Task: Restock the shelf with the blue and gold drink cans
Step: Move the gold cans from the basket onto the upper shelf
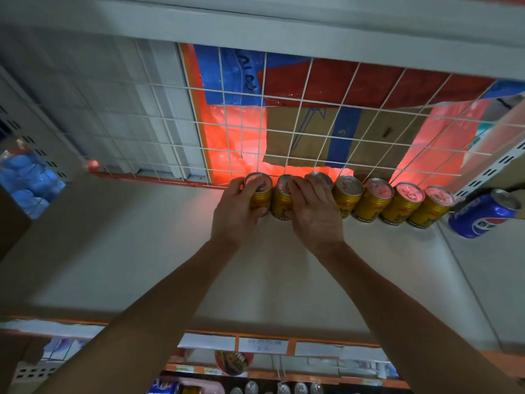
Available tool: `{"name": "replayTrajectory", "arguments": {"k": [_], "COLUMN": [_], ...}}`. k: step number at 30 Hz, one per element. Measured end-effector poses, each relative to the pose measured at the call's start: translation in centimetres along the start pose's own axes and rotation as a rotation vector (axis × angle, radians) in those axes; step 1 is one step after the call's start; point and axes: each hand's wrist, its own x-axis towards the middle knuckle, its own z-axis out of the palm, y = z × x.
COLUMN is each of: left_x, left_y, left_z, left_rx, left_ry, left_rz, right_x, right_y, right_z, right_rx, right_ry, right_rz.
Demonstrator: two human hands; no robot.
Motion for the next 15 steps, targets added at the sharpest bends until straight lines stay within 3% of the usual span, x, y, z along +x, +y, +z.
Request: {"name": "replayTrajectory", "arguments": {"k": [15], "left_x": [1.8], "left_y": [-0.6], "left_z": [1.1], "left_rx": [0.100], "left_ry": [0.006], "left_rz": [0.003], "right_x": [1.0], "right_y": [-0.2], "right_z": [1.1], "right_rx": [-0.017], "right_ry": [-0.058], "right_rz": [0.068]}}
